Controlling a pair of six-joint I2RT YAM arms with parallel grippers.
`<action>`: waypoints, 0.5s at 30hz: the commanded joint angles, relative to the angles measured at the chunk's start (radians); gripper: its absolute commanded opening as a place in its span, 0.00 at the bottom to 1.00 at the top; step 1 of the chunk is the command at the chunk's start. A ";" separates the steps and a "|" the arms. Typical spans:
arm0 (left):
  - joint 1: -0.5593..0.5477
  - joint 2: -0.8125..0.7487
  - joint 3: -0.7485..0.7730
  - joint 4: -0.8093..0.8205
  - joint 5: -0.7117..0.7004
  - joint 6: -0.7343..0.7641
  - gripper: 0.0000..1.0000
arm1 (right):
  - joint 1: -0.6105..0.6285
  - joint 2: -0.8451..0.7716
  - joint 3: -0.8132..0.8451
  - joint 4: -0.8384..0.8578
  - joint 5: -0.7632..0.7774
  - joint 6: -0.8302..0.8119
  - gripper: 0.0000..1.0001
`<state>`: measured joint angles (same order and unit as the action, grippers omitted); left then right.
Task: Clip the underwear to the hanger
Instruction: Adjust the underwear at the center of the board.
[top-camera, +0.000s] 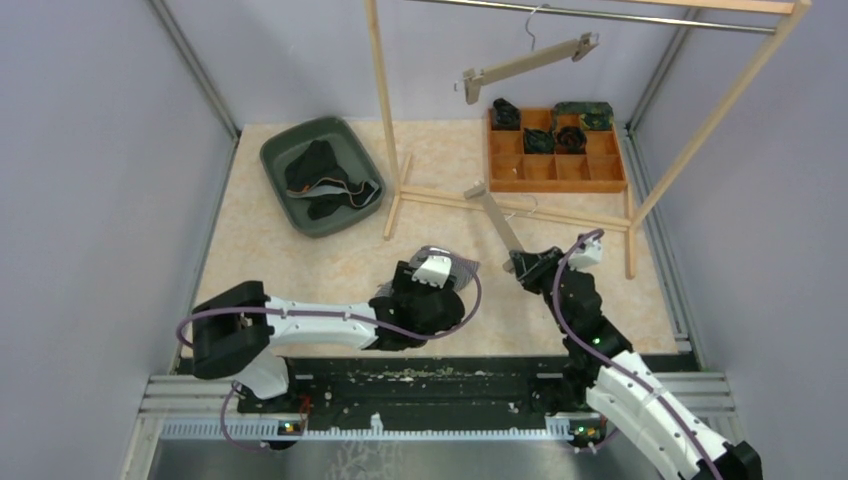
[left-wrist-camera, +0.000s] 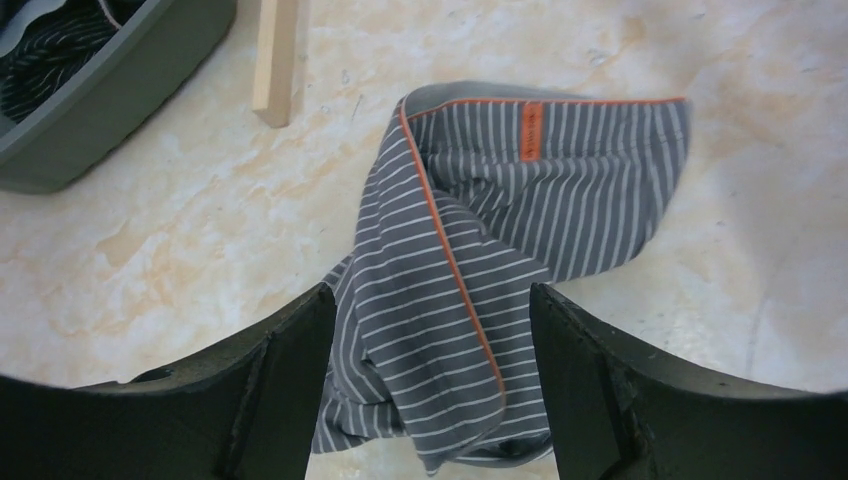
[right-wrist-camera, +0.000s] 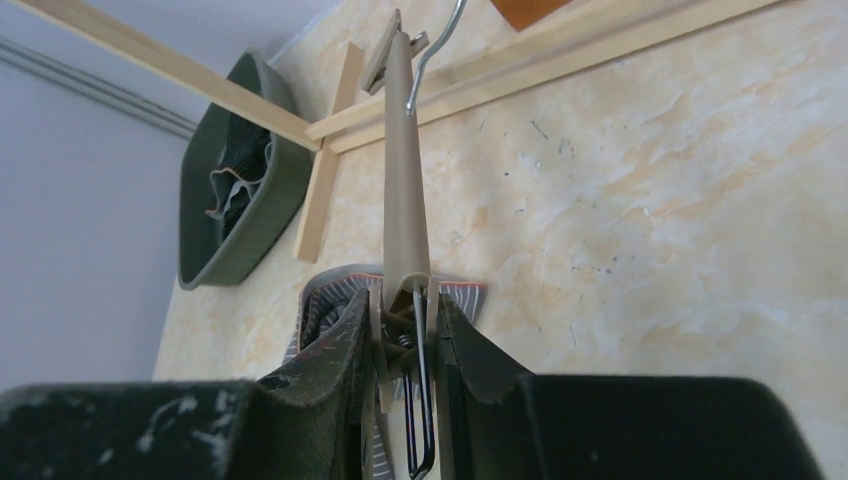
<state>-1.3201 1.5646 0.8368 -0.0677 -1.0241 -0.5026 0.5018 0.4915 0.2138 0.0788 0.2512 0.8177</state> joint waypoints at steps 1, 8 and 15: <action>0.010 0.020 0.036 -0.174 0.006 -0.074 0.77 | -0.003 -0.048 0.072 -0.031 0.069 -0.045 0.00; 0.062 0.043 0.064 -0.219 0.045 -0.093 0.78 | -0.011 -0.058 0.079 -0.052 0.070 -0.051 0.00; 0.067 0.035 0.077 -0.237 0.074 -0.092 0.77 | -0.017 -0.069 0.084 -0.070 0.087 -0.064 0.00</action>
<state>-1.2449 1.6089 0.8902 -0.2680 -0.9825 -0.5777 0.4942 0.4397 0.2325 -0.0269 0.3054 0.7765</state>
